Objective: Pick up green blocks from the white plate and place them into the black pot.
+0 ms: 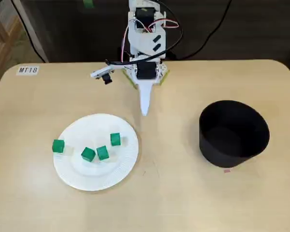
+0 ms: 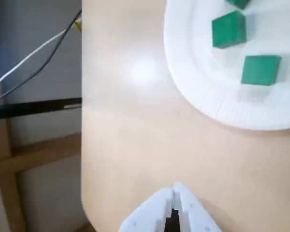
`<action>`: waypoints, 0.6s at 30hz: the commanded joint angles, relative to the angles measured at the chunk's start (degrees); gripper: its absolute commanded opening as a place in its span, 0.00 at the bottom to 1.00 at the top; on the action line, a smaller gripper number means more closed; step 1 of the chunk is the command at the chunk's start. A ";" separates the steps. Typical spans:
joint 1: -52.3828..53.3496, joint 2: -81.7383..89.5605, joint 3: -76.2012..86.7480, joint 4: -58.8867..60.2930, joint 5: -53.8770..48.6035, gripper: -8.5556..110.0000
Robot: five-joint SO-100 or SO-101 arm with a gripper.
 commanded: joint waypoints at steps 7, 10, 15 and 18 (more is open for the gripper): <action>16.79 -7.38 -11.25 6.86 -8.61 0.05; 18.72 -9.14 -11.16 7.47 -11.51 0.05; 24.43 -8.96 -9.40 4.83 -3.87 0.05; 28.04 -11.43 -9.76 3.34 1.23 0.05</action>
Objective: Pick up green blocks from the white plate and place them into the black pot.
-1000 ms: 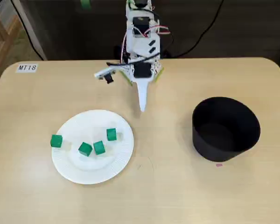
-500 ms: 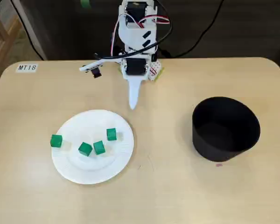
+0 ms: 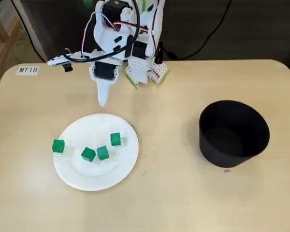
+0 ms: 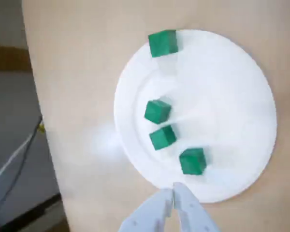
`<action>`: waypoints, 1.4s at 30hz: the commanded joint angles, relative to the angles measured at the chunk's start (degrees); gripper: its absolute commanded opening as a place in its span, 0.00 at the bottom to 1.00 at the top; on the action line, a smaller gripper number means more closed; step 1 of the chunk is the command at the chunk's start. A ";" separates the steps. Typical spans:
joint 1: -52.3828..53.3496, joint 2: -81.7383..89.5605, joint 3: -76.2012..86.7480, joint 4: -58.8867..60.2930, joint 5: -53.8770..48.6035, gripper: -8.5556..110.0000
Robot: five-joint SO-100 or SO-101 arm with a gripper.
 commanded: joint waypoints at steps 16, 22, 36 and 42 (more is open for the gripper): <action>10.46 -30.15 -20.83 -5.71 13.54 0.05; 9.40 -51.77 -52.03 13.36 -2.11 0.05; 9.49 -63.54 -66.18 23.55 -16.26 0.31; 10.99 -66.27 -67.15 24.08 -20.30 0.33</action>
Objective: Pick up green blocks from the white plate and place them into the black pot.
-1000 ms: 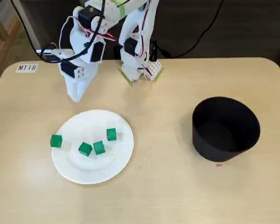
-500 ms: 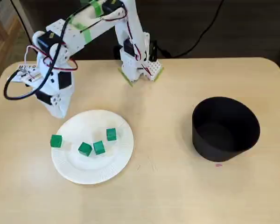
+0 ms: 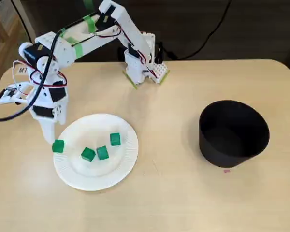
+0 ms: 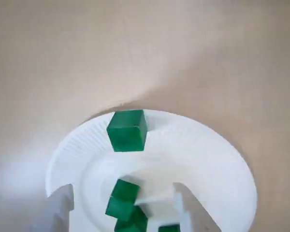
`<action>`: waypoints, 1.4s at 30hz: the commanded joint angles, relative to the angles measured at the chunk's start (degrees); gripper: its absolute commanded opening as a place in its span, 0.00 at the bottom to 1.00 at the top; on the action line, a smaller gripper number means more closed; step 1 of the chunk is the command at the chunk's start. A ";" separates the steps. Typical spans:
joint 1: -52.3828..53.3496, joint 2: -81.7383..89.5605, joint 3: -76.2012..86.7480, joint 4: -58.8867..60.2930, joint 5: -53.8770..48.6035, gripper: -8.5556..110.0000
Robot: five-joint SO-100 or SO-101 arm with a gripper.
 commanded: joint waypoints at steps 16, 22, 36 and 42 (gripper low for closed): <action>2.81 -5.80 -6.94 2.72 -2.99 0.38; 2.55 -9.49 -11.25 2.72 -0.97 0.38; 1.23 -16.00 -17.40 2.72 1.14 0.37; 0.62 -17.93 -19.60 2.72 1.41 0.35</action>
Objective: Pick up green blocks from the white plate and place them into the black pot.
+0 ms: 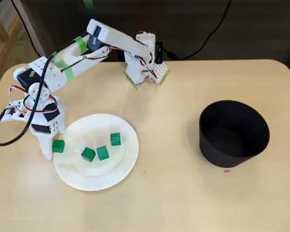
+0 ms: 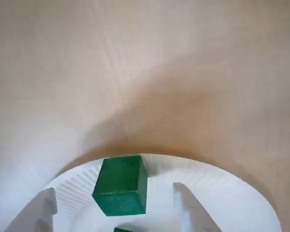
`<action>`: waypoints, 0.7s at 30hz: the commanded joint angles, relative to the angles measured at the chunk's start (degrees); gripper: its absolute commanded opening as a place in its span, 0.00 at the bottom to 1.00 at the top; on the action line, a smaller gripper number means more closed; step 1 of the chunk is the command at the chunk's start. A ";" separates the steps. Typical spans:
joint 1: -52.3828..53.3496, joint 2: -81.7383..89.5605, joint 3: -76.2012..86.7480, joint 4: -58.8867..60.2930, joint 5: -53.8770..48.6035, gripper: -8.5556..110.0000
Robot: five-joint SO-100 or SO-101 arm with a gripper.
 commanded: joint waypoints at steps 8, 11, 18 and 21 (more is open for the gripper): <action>-1.85 -1.32 -5.71 0.35 1.14 0.33; -2.11 -2.02 -6.59 0.35 1.49 0.32; -2.29 -3.60 -7.47 0.35 2.11 0.28; -2.29 -4.31 -7.91 0.35 2.29 0.25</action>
